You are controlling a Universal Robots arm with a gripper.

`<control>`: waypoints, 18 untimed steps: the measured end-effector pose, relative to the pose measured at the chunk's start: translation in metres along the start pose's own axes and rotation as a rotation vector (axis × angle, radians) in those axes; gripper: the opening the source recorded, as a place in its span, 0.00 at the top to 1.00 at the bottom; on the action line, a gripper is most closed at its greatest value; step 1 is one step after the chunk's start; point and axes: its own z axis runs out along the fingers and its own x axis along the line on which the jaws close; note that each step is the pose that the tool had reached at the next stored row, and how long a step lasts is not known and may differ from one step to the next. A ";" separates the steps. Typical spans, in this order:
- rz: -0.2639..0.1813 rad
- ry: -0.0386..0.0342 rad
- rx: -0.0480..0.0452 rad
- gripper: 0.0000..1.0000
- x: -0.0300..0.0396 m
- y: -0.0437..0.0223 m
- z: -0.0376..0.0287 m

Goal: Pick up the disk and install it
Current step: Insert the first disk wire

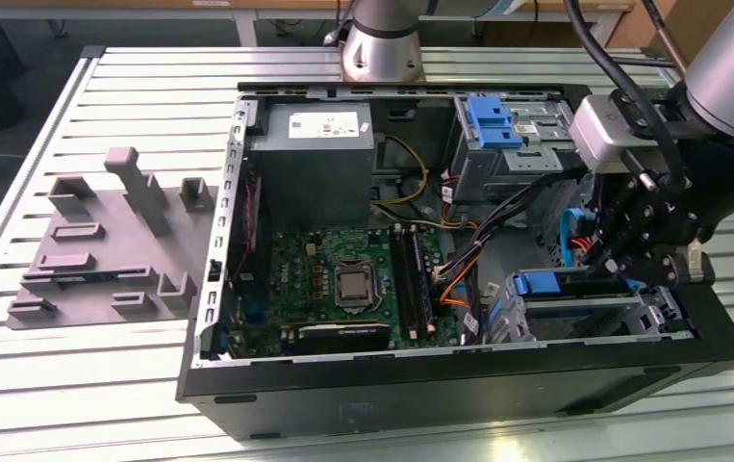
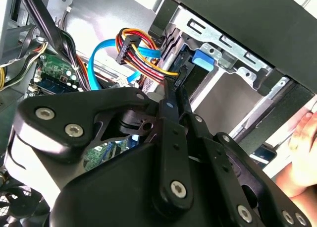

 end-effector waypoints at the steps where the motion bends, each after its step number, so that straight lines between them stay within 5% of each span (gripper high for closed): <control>1: 0.000 0.0003 0.0000 0.84 0.0000 0.0000 -0.0009; 18: -0.002 0.0002 0.0014 0.84 0.0016 0.0000 0.0017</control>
